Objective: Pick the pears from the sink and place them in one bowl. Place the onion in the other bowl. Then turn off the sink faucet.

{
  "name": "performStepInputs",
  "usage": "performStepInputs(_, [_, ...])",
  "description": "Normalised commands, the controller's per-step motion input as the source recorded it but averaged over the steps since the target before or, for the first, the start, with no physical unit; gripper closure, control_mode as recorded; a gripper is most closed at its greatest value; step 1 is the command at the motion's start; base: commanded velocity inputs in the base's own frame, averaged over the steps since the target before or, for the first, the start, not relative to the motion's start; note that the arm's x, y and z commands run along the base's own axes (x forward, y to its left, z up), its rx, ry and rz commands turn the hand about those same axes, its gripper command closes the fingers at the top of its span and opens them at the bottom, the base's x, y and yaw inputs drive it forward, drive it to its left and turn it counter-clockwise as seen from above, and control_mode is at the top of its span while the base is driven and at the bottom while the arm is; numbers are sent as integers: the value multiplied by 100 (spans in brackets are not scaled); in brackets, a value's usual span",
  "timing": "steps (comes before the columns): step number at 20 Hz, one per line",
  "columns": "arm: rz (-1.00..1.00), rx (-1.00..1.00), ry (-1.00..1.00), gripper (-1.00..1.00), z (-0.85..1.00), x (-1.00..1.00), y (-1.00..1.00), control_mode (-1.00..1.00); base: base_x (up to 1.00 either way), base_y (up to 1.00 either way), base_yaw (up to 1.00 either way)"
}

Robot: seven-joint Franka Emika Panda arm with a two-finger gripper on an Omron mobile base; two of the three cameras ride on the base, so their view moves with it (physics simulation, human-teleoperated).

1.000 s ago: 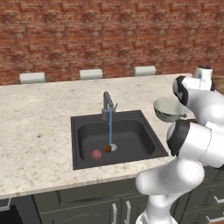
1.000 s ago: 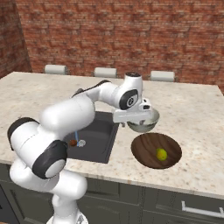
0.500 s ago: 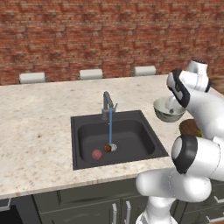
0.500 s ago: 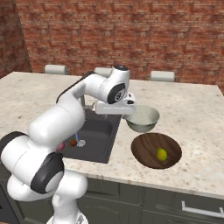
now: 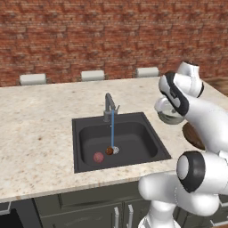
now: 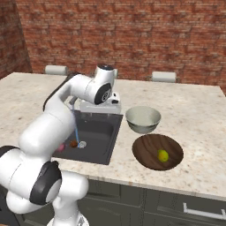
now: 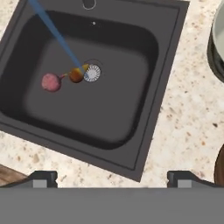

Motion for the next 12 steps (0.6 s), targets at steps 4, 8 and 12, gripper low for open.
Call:
performStepInputs(4, [-14, -8, -21, -100, -12, -4, 53, -100, 0, 0, 0])
performStepInputs(8, [-17, -8, -18, -100, -24, -2, 46, -100, 0, 0, 0])
performStepInputs(12, [-12, -3, 2, -100, -38, 3, 54, -100, 0, 0, 0])
